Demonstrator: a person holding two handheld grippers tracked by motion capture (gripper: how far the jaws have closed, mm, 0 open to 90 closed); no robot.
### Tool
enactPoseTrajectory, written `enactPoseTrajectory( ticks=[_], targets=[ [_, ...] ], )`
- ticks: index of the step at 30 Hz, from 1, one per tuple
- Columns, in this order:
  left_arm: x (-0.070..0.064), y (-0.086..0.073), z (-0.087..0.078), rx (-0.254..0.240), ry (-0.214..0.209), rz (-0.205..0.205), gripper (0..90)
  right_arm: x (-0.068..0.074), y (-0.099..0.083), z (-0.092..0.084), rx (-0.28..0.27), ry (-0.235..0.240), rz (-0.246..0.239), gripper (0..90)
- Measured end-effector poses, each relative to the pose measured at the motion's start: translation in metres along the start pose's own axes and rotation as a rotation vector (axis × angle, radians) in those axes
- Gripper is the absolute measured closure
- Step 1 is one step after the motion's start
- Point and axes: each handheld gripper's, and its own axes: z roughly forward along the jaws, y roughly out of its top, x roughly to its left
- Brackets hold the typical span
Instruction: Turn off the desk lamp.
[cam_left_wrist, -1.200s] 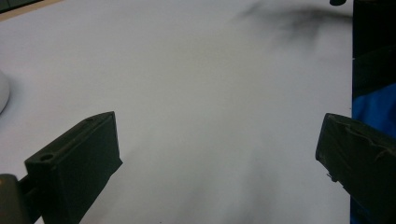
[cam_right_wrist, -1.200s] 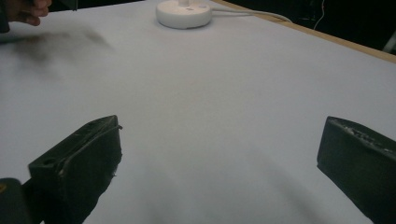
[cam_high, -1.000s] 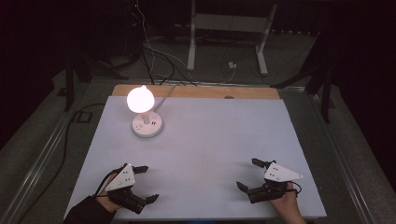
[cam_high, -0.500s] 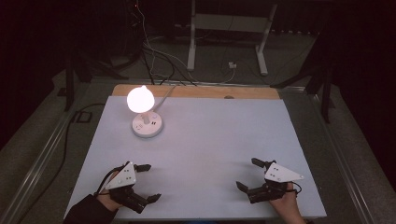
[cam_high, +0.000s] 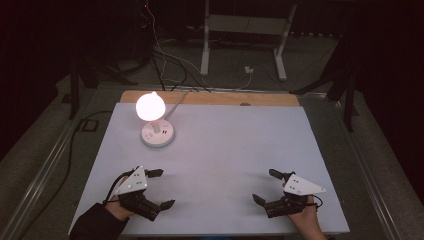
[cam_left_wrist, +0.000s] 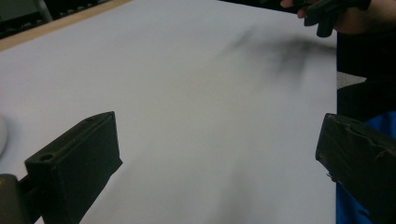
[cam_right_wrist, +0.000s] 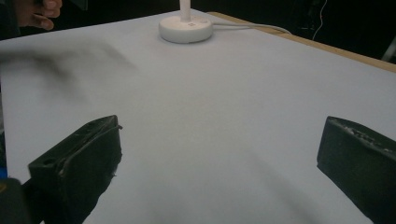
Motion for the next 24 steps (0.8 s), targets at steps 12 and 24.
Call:
enactPoseTrajectory(
  ticks=[12,24],
  targets=[
    [0.012,0.016,0.002,-0.028,0.04,-0.005,0.4,0.0,0.0,-0.001,-0.007,-0.003,-0.001,0.0],
    [0.028,0.025,0.01,-0.031,0.099,-0.018,0.5,-0.001,0.0,-0.002,-0.009,-0.003,0.004,0.0]
  ],
)
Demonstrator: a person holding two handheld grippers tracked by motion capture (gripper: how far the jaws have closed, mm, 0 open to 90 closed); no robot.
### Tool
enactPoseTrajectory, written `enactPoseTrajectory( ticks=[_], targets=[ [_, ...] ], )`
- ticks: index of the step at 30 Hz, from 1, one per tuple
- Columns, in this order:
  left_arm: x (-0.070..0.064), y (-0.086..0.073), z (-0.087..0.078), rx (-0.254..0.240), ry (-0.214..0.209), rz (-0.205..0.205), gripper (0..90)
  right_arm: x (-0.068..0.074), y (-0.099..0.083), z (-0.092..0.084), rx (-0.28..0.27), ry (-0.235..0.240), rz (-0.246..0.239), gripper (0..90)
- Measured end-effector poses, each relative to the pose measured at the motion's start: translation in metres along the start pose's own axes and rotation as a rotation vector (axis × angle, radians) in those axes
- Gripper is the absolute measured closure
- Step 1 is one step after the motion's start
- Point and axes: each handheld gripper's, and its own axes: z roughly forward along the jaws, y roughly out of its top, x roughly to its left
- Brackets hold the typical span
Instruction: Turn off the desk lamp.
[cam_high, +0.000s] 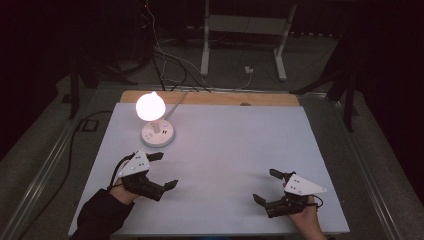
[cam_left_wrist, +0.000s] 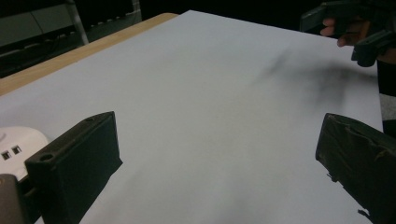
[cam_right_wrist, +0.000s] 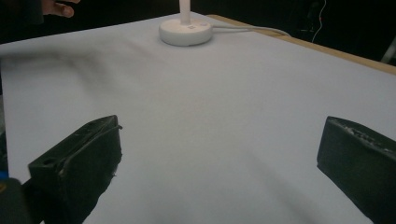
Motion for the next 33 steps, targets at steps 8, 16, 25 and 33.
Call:
enactPoseTrajectory(
  ticks=[8,16,25,33],
  targets=[
    [0.009,0.004,0.006,-0.002,0.009,-0.025,0.4,0.0,0.0,0.0,-0.002,0.003,0.005,0.0],
    [0.016,0.009,0.012,0.007,0.028,-0.037,0.4,-0.001,0.0,-0.001,-0.003,0.004,0.003,0.0],
    [0.027,0.016,0.018,-0.014,0.12,-0.073,0.5,-0.001,0.0,-0.001,-0.001,0.007,0.01,0.0],
    [0.036,0.018,0.027,-0.007,0.197,-0.111,0.5,-0.001,0.0,-0.001,-0.002,0.013,0.011,0.0]
  ],
)
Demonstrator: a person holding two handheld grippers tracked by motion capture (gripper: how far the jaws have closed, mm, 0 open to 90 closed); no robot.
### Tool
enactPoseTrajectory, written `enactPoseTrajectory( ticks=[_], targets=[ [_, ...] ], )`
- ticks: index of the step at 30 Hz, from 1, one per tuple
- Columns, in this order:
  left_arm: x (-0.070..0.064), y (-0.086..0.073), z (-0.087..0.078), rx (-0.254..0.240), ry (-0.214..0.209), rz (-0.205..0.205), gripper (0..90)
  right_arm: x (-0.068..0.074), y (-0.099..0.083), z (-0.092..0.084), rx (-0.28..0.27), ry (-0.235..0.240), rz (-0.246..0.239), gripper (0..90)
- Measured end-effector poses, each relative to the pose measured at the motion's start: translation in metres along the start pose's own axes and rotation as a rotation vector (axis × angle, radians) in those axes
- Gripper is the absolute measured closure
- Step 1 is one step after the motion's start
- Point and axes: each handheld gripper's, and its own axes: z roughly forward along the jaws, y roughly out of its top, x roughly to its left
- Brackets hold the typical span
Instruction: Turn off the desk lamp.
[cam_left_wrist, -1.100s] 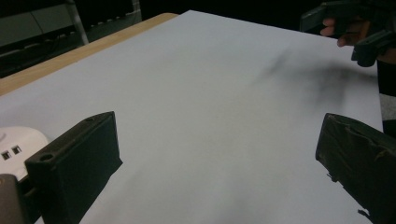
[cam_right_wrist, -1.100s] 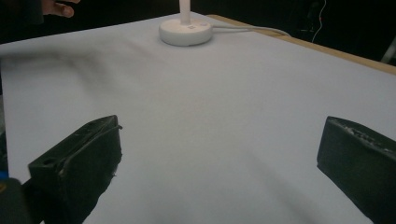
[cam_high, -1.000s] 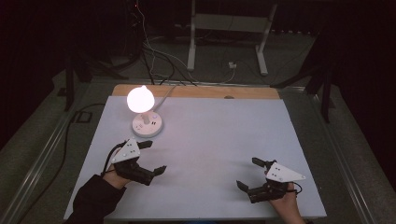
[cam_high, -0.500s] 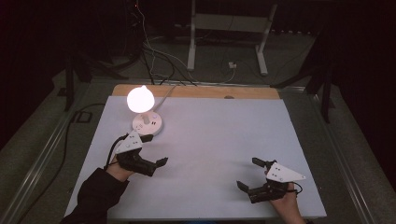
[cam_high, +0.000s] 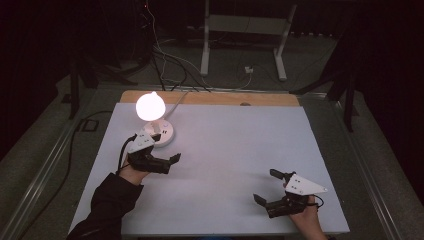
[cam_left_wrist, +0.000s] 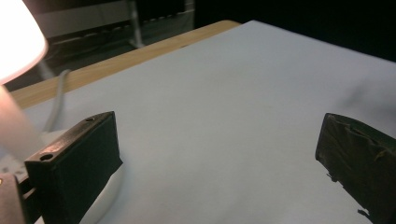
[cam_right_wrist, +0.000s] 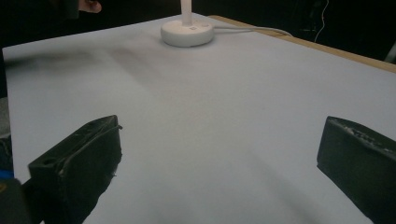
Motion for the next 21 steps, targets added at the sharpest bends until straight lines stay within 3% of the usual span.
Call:
enactPoseTrajectory(
  ticks=[1,2,7,9,11,12,16,19,21],
  targets=[
    [0.001,0.0,0.001,-0.003,0.0,-0.007,0.5,0.0,0.0,0.0,0.0,0.0,0.0,0.0],
    [0.004,0.0,0.004,-0.003,0.036,-0.026,0.5,-0.001,0.0,0.0,-0.003,0.0,0.004,0.0],
    [0.01,-0.001,0.009,-0.009,0.065,-0.071,0.5,0.0,0.0,0.0,-0.001,0.001,-0.001,0.0],
    [0.014,-0.003,0.013,-0.006,0.111,-0.098,0.5,0.0,0.0,0.0,0.0,0.003,0.005,0.0],
    [0.016,-0.003,0.014,-0.004,0.121,-0.11,0.5,0.0,0.0,0.0,0.0,0.003,0.001,0.0],
    [0.018,-0.005,0.016,0.002,0.163,-0.111,0.6,0.0,0.0,0.0,-0.001,0.002,0.003,0.0],
    [0.024,-0.006,0.02,-0.007,0.192,-0.138,0.6,0.0,0.0,0.0,0.001,0.003,0.0,0.0],
    [0.026,-0.006,0.023,0.012,0.222,-0.151,0.6,0.0,0.0,0.0,-0.001,0.004,0.003,0.0],
    [0.028,-0.006,0.028,0.04,0.264,-0.151,0.6,-0.001,-0.001,0.001,0.004,0.012,0.007,0.0]
  ],
)
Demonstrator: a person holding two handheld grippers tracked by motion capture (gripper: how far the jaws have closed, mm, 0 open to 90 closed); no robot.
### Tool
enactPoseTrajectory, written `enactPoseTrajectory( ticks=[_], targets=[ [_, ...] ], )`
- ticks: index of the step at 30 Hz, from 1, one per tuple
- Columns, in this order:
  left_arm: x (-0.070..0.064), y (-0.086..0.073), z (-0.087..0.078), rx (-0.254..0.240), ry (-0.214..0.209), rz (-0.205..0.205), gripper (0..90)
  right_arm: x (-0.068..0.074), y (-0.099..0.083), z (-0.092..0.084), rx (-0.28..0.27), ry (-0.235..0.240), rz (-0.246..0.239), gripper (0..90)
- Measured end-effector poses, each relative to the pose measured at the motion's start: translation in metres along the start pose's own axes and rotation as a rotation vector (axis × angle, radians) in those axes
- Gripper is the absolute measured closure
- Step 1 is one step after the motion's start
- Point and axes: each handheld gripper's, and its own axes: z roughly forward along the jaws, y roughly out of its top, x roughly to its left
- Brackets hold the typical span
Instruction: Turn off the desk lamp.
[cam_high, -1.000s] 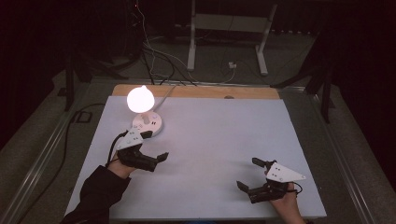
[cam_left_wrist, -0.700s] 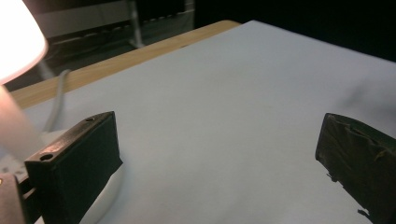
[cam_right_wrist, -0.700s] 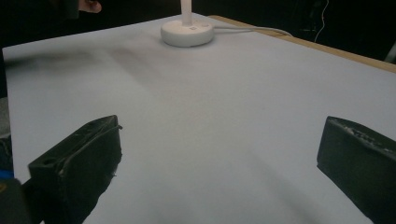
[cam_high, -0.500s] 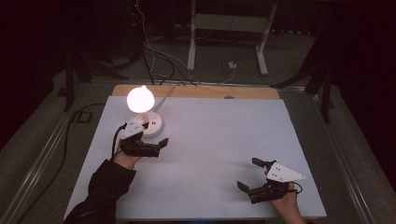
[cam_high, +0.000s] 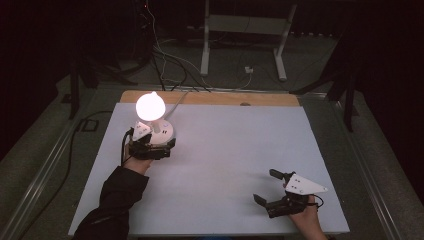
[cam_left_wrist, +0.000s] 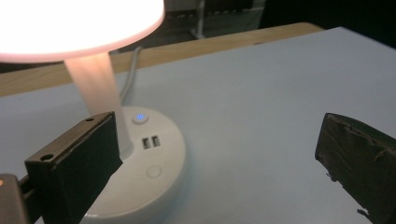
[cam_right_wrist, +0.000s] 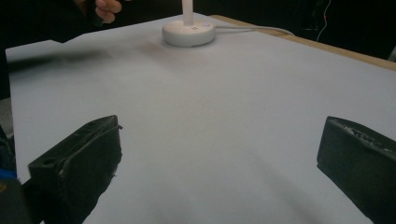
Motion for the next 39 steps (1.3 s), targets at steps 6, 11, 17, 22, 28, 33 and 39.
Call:
enactPoseTrajectory(
  ticks=[6,11,17,22,28,33,39],
  targets=[
    [-0.003,-0.001,0.007,0.025,0.034,0.027,3.0,0.001,0.0,0.001,0.004,0.004,-0.003,0.0],
    [0.0,-0.003,0.015,0.059,0.06,0.0,8.7,0.0,0.0,0.001,0.002,0.005,0.002,0.0],
    [0.002,-0.009,0.021,0.069,0.108,0.02,25.4,0.0,0.0,0.001,0.003,0.008,0.002,0.0],
    [0.006,-0.01,0.021,0.065,0.13,0.028,45.3,0.0,0.0,0.0,0.002,0.009,0.005,0.0],
    [0.009,-0.012,0.025,0.085,0.168,0.065,66.3,0.0,0.0,0.0,0.003,0.012,0.003,0.0],
    [0.012,-0.014,0.028,0.091,0.175,0.072,77.5,0.0,-0.001,0.0,0.004,0.012,0.002,0.0],
    [0.012,-0.015,0.031,0.099,0.159,0.095,87.4,0.0,-0.001,0.0,0.004,0.013,0.002,0.0]
  ],
)
